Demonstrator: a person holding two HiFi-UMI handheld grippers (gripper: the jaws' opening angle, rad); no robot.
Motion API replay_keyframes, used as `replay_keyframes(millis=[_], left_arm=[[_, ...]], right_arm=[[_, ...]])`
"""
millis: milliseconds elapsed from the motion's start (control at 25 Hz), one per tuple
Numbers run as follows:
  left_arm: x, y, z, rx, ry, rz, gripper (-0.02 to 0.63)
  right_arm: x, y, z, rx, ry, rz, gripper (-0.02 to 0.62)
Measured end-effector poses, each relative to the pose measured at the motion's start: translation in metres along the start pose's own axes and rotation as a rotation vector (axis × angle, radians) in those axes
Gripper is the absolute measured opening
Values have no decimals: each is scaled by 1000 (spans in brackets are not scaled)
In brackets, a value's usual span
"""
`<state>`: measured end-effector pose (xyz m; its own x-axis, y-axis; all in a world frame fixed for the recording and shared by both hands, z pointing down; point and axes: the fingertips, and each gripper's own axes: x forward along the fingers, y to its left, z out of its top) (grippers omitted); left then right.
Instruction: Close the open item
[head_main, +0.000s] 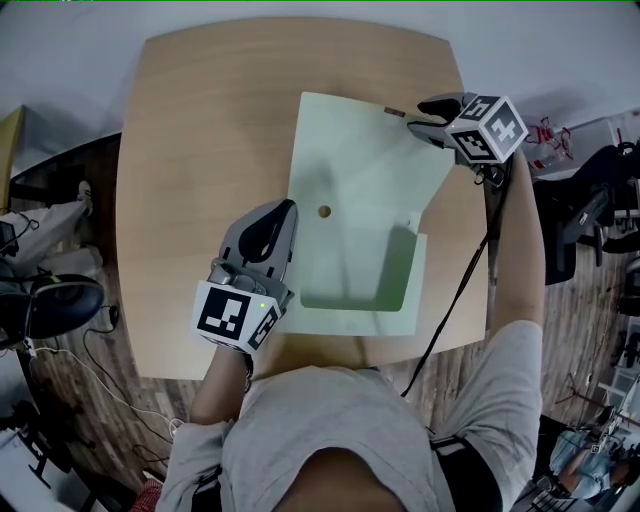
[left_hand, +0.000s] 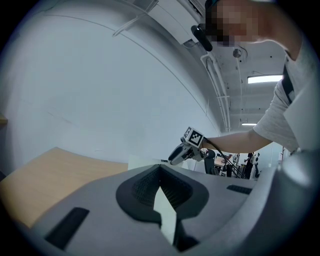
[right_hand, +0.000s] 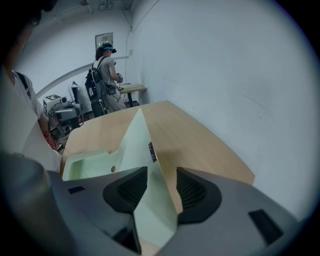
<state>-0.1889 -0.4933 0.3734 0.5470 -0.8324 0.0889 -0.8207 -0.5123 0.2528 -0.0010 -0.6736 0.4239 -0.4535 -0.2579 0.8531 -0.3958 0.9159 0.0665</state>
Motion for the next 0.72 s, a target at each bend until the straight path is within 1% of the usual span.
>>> replay_keyframes(millis=[200,320,560,720], left_arm=[[-2,4,0,-6,1,10,12],[-2,6,0,-8,0,11,12],[-1,-4,1,-9,-6,-8,12],[-2,-12,3,-4,-11,-21,12]], right_arm=[[11,4,-5,-17,53,36,186],[10,11,-4,-37,47,50,103],[-7,31,-5,-85,40,89,50],[-24,51,-6,-111,24,97,35]])
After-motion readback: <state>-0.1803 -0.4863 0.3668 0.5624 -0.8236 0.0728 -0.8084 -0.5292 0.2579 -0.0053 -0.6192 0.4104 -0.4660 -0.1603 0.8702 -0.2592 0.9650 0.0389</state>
